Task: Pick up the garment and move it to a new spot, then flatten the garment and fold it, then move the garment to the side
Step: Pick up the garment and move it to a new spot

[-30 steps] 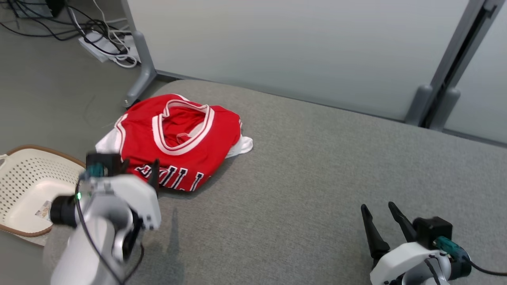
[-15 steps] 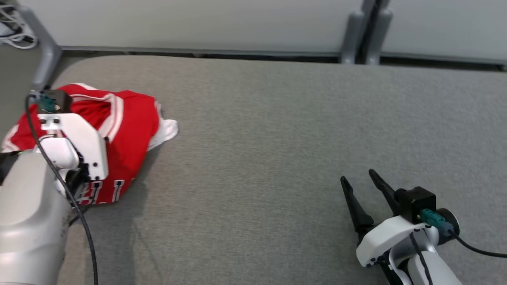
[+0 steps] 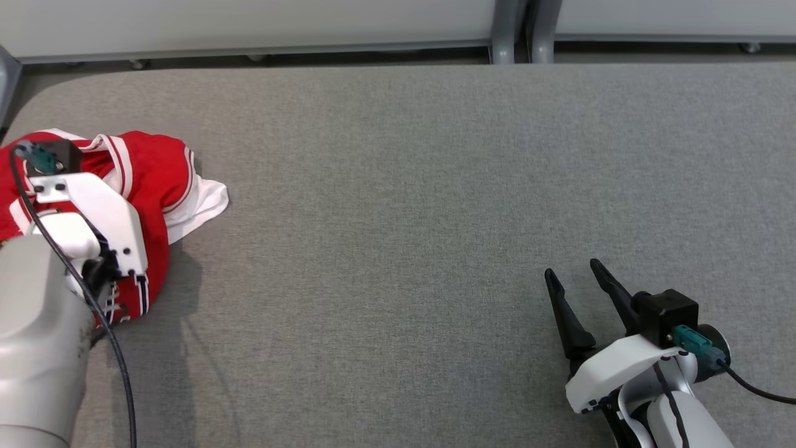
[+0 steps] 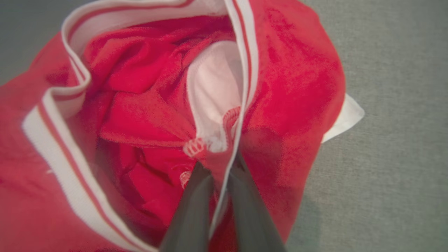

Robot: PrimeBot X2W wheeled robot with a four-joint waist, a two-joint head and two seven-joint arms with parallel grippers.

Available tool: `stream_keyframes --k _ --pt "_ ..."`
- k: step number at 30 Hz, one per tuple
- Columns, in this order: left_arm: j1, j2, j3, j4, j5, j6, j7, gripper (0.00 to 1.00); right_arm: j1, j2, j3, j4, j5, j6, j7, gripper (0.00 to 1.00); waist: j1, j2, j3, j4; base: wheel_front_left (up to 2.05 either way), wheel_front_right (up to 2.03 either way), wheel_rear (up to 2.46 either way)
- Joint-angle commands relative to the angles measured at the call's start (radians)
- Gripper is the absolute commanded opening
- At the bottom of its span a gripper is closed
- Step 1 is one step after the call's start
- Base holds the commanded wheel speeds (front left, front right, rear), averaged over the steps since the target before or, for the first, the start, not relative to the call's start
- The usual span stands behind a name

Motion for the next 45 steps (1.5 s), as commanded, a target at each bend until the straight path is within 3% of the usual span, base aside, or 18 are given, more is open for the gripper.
stream_keyframes --k 1,7,13,17,23,30,36,45 --pt "-0.028 0.017 0.000 -0.001 -0.001 -0.007 -0.013 0.00 -0.006 -0.006 0.004 0.005 0.010 0.002 -0.015 1.00 0.0000 0.0000 -0.025 0.013 0.00 0.00 0.00" --pt "-0.100 0.057 -0.009 -0.052 0.001 -0.054 -0.047 0.00 0.014 -0.006 0.032 0.067 0.078 0.002 -0.060 1.00 0.0000 0.0000 -0.141 0.045 0.00 0.00 0.00" --pt "-0.180 0.039 -0.013 -0.204 -0.029 -0.101 -0.087 0.00 0.031 -0.006 0.030 0.128 0.121 0.002 -0.095 1.00 0.0000 0.0000 -0.235 0.044 0.00 0.00 0.00" --pt "-0.204 0.012 -0.028 -0.333 -0.050 -0.120 -0.102 0.00 0.042 -0.007 0.023 0.162 0.138 0.002 -0.113 1.00 0.0000 0.0000 -0.279 0.004 0.00 0.00 0.00" --pt "-0.183 -0.038 -0.055 -0.537 -0.089 -0.133 -0.103 0.00 0.044 -0.006 -0.006 0.186 0.120 0.002 -0.127 1.00 0.0000 0.0000 -0.303 -0.109 0.00 0.00 0.00" --pt "-0.117 -0.102 -0.090 -0.723 -0.113 -0.118 -0.103 0.00 0.044 -0.007 -0.046 0.174 0.091 0.002 -0.118 1.00 0.0000 0.0000 -0.284 -0.231 0.00 0.00 0.00" --pt "0.046 -0.151 -0.145 -0.817 -0.091 -0.067 -0.122 0.00 0.048 -0.006 -0.067 0.165 0.079 0.002 -0.114 1.00 0.0000 0.0000 -0.238 -0.320 0.00 0.00 0.00" --pt "0.320 -0.207 -0.248 -0.633 -0.076 -0.022 -0.216 0.00 0.039 -0.006 -0.057 0.142 0.084 0.002 -0.104 1.00 0.0000 0.0000 -0.187 -0.361 0.00 0.00 0.00"
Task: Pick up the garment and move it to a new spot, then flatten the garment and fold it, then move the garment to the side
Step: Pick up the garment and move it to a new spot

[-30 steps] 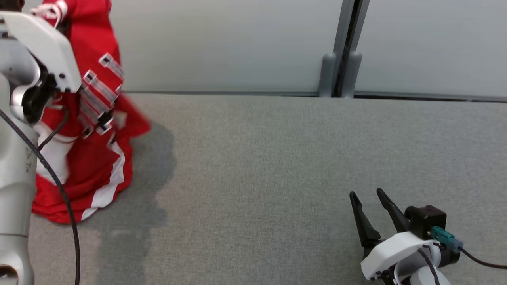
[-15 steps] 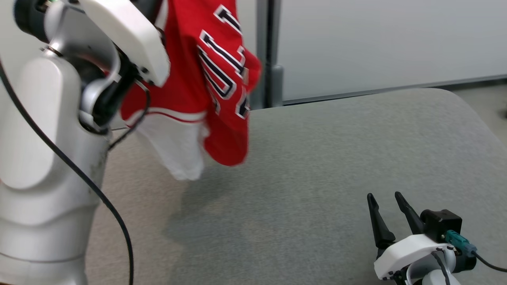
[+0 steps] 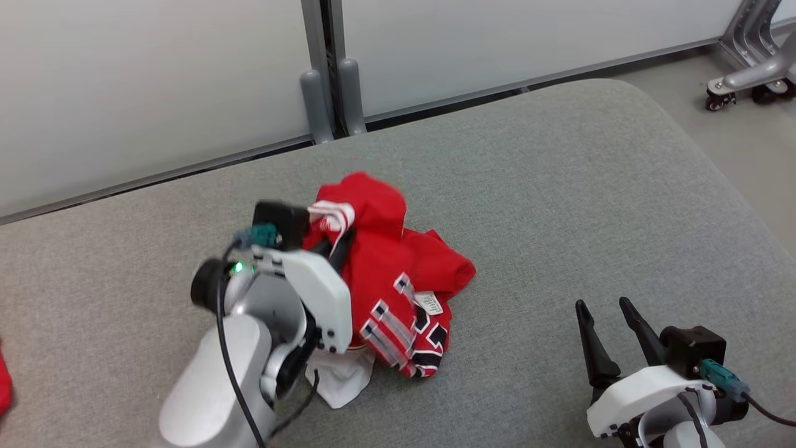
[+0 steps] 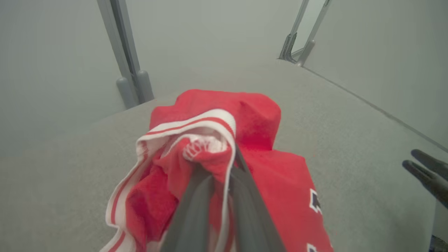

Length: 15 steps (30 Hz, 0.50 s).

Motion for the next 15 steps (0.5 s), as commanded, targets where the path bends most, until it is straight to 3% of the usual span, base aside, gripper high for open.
stream_keyframes --k 1,2,3,9,15 --pt "0.007 0.003 0.000 0.011 0.010 0.009 -0.021 0.00 -0.008 -0.006 -0.001 -0.002 0.000 0.002 0.004 1.00 0.0000 0.0000 0.006 -0.004 0.00 0.00 0.00" --pt "0.025 -0.001 -0.007 0.043 0.012 0.013 -0.042 0.38 -0.011 -0.006 0.000 -0.003 -0.002 0.002 0.005 1.00 0.0000 0.0000 0.009 -0.003 0.00 0.00 0.00" --pt "0.043 -0.008 -0.014 0.074 0.000 0.011 -0.052 1.00 -0.012 -0.005 0.000 -0.003 -0.003 0.002 0.004 1.00 0.0000 0.0000 0.009 0.000 0.00 0.00 0.00" --pt "0.089 -0.032 -0.019 0.120 -0.084 0.002 -0.169 1.00 0.009 -0.006 -0.007 -0.020 -0.015 0.002 0.018 1.00 0.0000 0.0000 -0.009 0.040 0.00 0.00 0.00" --pt "0.181 -0.034 0.001 0.013 -0.136 0.019 -0.322 1.00 0.034 -0.006 -0.028 -0.020 -0.022 0.002 0.025 1.00 0.0000 0.0000 -0.053 0.092 0.00 0.00 0.00"
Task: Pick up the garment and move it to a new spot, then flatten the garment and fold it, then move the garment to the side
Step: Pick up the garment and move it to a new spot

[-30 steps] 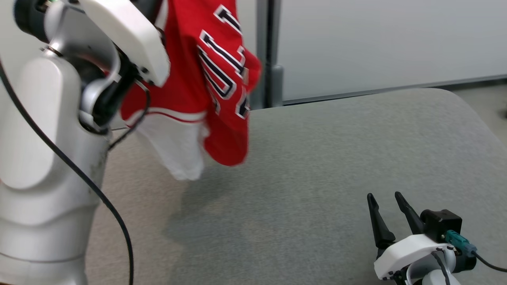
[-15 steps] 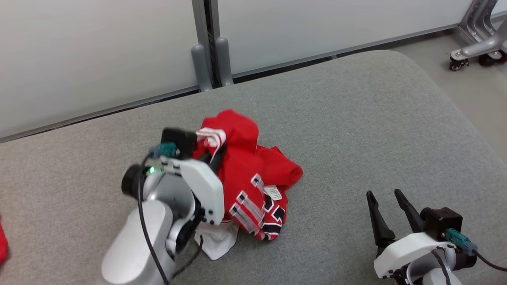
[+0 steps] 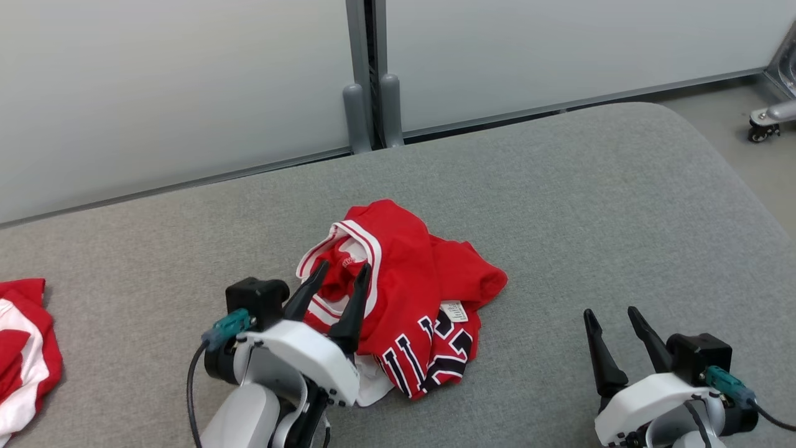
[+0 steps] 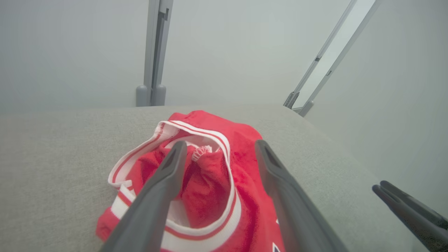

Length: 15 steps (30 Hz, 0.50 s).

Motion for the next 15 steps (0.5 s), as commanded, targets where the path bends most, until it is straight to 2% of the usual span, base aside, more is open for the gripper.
stream_keyframes --k 1,6,8,13,15 --pt "0.049 0.014 0.007 -0.040 0.008 0.008 -0.046 1.00 0.018 -0.006 -0.008 0.008 -0.005 0.002 -0.004 1.00 0.0000 0.0000 -0.029 0.033 0.00 0.00 0.00" --pt "0.161 0.066 0.050 -0.141 0.055 0.046 -0.204 1.00 0.031 -0.006 -0.041 0.001 -0.021 0.002 -0.001 1.00 0.0000 0.0000 -0.053 0.089 0.00 0.00 0.00" --pt "0.191 0.080 0.069 -0.165 0.067 0.047 -0.245 1.00 0.039 -0.007 -0.067 -0.007 -0.029 0.001 -0.003 1.00 0.0000 0.0000 -0.060 0.117 0.00 0.00 0.00" --pt "0.246 0.094 0.157 -0.227 0.144 0.041 -0.280 1.00 0.053 -0.006 -0.109 -0.032 -0.024 0.001 -0.018 1.00 0.0000 0.0000 -0.071 0.172 0.00 0.00 0.00" --pt "0.261 0.081 0.188 -0.251 0.161 0.045 -0.281 1.00 0.054 -0.005 -0.110 -0.041 -0.027 0.001 -0.019 1.00 0.0000 0.0000 -0.072 0.179 0.00 0.00 0.00"
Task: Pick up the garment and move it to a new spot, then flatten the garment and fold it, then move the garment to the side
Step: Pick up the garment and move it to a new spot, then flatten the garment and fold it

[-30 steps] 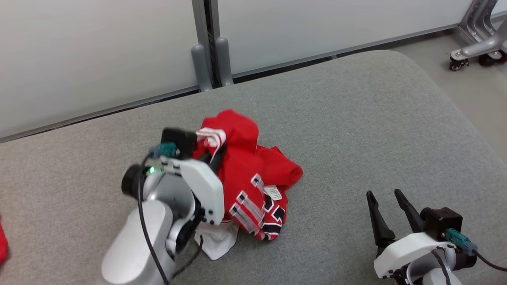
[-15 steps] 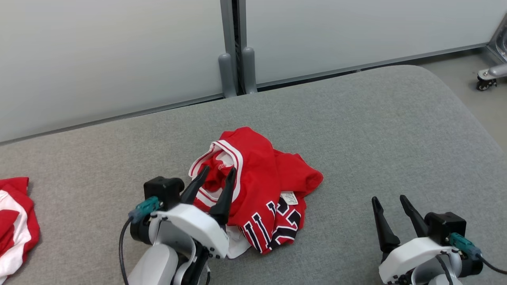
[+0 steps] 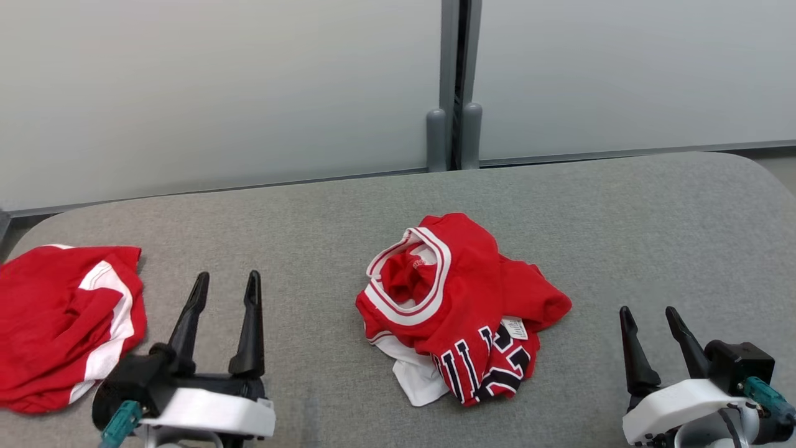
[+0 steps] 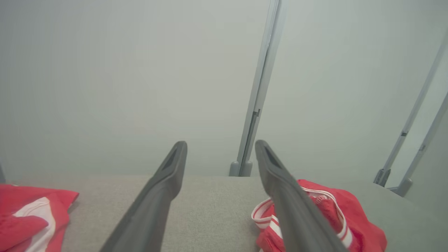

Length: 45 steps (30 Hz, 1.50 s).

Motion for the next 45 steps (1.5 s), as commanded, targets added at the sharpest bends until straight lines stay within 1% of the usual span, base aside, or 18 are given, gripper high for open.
stream_keyframes --k 1,5,8,12,16,20,28,32,34,45 --pt "0.023 -0.011 0.027 -0.020 0.018 0.000 -0.005 1.00 0.008 -0.005 -0.003 -0.013 -0.005 0.001 -0.009 1.00 0.0000 0.0000 -0.007 0.020 0.00 0.00 0.00" --pt "0.087 -0.028 0.121 -0.051 0.114 0.007 -0.004 1.00 0.031 -0.005 0.012 -0.051 -0.027 0.001 -0.027 1.00 0.0000 0.0000 -0.016 0.036 0.00 0.00 0.00" --pt "0.134 -0.033 0.161 -0.021 0.166 0.003 -0.004 1.00 0.050 -0.006 0.013 -0.071 -0.042 0.001 -0.039 1.00 0.0000 0.0000 -0.023 0.041 0.00 0.00 0.00" --pt "0.178 -0.034 0.200 0.038 0.194 -0.010 -0.004 1.00 0.082 -0.006 0.007 -0.088 -0.053 0.001 -0.041 1.00 0.0000 0.0000 -0.031 0.038 0.00 0.00 0.00" --pt "0.178 -0.038 0.227 0.076 0.198 -0.028 -0.004 1.00 0.092 -0.006 0.002 -0.089 -0.063 0.001 -0.036 1.00 0.0000 0.0000 -0.036 0.032 0.00 0.00 0.00" --pt "0.159 -0.038 0.240 0.099 0.209 -0.061 -0.004 1.00 0.079 -0.006 0.010 -0.085 -0.075 0.001 -0.030 1.00 0.0000 0.0000 -0.036 0.022 0.00 0.00 0.00" --pt "0.164 -0.044 0.238 0.110 0.220 -0.079 -0.004 1.00 0.071 -0.006 0.012 -0.084 -0.083 0.001 -0.017 1.00 0.0000 0.0000 -0.033 0.015 0.00 0.00 0.00" --pt "0.180 -0.047 0.241 0.110 0.224 -0.077 -0.004 1.00 0.076 -0.006 0.008 -0.078 -0.078 0.001 -0.019 1.00 0.0000 0.0000 -0.031 0.014 0.00 0.00 0.00" --pt "0.181 -0.049 0.243 0.110 0.223 -0.070 -0.004 1.00 0.076 -0.005 0.017 -0.074 -0.066 0.001 -0.019 1.00 0.0000 0.0000 -0.030 0.013 0.00 0.00 0.00" --pt "0.191 -0.054 0.219 0.087 0.219 -0.056 0.013 1.00 0.068 -0.006 0.032 -0.071 -0.058 0.001 -0.018 1.00 0.0000 0.0000 -0.024 0.012 0.00 0.00 0.00"
